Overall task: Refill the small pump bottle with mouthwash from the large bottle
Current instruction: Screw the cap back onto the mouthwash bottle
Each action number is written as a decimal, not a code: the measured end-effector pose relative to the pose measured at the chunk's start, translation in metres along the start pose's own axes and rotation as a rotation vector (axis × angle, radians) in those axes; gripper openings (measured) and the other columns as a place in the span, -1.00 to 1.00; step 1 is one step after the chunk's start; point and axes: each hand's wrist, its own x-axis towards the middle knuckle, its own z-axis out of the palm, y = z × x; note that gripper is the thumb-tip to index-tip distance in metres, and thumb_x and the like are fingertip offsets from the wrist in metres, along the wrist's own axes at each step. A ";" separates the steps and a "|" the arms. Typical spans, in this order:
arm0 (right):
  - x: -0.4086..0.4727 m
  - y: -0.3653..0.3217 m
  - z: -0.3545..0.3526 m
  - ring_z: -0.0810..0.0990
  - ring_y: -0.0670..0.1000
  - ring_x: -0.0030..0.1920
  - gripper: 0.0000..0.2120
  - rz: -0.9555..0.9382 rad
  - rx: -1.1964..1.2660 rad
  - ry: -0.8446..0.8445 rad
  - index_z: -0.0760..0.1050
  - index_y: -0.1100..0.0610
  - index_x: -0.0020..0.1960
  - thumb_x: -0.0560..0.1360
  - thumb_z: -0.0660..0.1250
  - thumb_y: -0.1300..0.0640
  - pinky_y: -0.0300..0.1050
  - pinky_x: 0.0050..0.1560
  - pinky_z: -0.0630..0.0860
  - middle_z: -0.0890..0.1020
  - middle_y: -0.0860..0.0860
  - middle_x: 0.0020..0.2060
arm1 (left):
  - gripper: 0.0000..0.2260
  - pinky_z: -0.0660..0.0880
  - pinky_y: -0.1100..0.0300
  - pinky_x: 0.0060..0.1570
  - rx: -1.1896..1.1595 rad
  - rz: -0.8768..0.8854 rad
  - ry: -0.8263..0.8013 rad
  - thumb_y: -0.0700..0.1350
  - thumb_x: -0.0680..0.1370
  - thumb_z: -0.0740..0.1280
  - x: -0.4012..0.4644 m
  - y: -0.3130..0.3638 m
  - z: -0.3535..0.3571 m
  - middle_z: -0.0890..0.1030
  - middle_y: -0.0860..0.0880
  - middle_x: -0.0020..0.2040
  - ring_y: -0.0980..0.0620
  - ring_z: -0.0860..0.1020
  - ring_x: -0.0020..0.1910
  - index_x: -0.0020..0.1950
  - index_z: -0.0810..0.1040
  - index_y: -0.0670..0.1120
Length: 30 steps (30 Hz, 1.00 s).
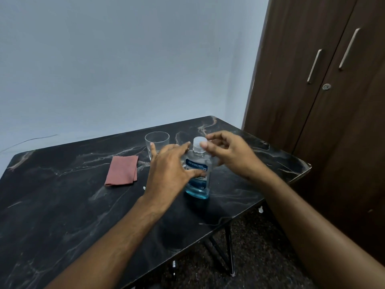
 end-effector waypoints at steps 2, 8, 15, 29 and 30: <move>-0.003 0.013 0.004 0.68 -0.06 0.06 -0.35 0.049 0.029 -0.079 0.52 0.02 0.30 0.28 0.59 -0.15 -0.18 -0.08 0.64 0.67 -0.05 0.08 | -0.14 -0.16 -0.18 0.60 -0.030 -0.034 -0.061 0.26 0.25 0.56 0.000 -0.004 -0.004 0.54 0.00 0.43 0.06 0.39 0.50 0.51 0.42 0.09; 0.005 0.026 0.022 0.72 0.08 0.04 -0.50 0.063 -0.036 0.052 0.62 0.20 0.23 0.34 0.63 0.10 0.10 0.08 0.67 0.74 0.06 0.03 | -0.19 0.08 -0.05 0.56 -0.158 -0.095 -0.045 0.19 0.27 0.58 -0.013 -0.012 -0.021 0.42 -0.04 0.53 0.12 0.09 0.54 0.49 0.44 0.13; 0.008 0.032 0.000 0.70 -0.13 -0.11 -0.57 0.082 -0.196 0.305 0.67 0.18 0.16 0.35 0.62 0.07 -0.24 -0.19 0.64 0.76 0.03 -0.01 | -0.26 0.53 0.23 0.23 -0.309 -0.161 0.101 0.26 0.27 0.52 -0.029 -0.046 -0.032 0.63 0.13 0.25 0.44 0.46 0.22 0.42 0.53 0.08; 0.010 0.047 -0.013 0.64 -0.03 0.09 -0.45 0.111 -0.254 0.399 0.58 0.18 0.30 0.37 0.60 0.04 -0.13 0.01 0.62 0.69 0.07 0.17 | -0.43 0.60 0.17 0.12 -0.461 -0.374 -0.034 -0.03 0.31 0.65 -0.048 -0.074 0.008 0.70 0.11 0.06 0.13 0.66 0.06 0.29 0.60 0.01; 0.010 0.047 -0.012 0.63 -0.04 0.10 -0.44 0.106 -0.257 0.397 0.57 0.18 0.31 0.37 0.60 0.04 -0.15 0.01 0.61 0.68 0.08 0.18 | -0.46 0.59 0.21 0.10 -0.449 -0.375 -0.028 -0.02 0.32 0.65 -0.048 -0.075 0.009 0.70 0.13 0.04 0.17 0.66 0.05 0.27 0.62 0.01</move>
